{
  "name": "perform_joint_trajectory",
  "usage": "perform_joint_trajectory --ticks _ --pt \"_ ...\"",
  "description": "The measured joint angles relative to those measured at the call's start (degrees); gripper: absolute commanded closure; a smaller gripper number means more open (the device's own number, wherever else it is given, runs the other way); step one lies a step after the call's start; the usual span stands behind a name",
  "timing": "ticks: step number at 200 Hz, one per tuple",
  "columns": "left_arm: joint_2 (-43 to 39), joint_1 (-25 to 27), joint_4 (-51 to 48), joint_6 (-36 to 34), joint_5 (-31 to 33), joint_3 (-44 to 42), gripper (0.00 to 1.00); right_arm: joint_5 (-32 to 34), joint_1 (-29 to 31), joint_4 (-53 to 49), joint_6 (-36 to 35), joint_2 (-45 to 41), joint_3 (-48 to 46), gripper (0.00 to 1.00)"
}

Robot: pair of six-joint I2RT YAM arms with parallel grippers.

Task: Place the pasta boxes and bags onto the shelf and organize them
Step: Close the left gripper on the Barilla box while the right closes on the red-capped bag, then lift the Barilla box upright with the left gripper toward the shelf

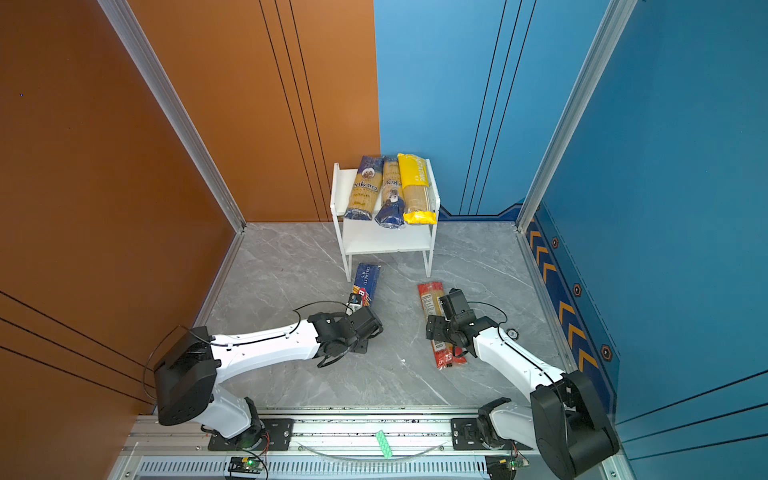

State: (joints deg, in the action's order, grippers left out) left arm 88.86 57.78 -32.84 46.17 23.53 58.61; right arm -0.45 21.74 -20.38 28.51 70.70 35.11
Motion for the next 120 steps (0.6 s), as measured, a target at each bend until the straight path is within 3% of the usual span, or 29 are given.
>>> perform_joint_trajectory --ticks 120 --pt "-4.1 1.8 -1.3 -6.2 0.7 4.9 1.0 0.0 0.0 0.0 -0.2 3.7 2.2 0.09"
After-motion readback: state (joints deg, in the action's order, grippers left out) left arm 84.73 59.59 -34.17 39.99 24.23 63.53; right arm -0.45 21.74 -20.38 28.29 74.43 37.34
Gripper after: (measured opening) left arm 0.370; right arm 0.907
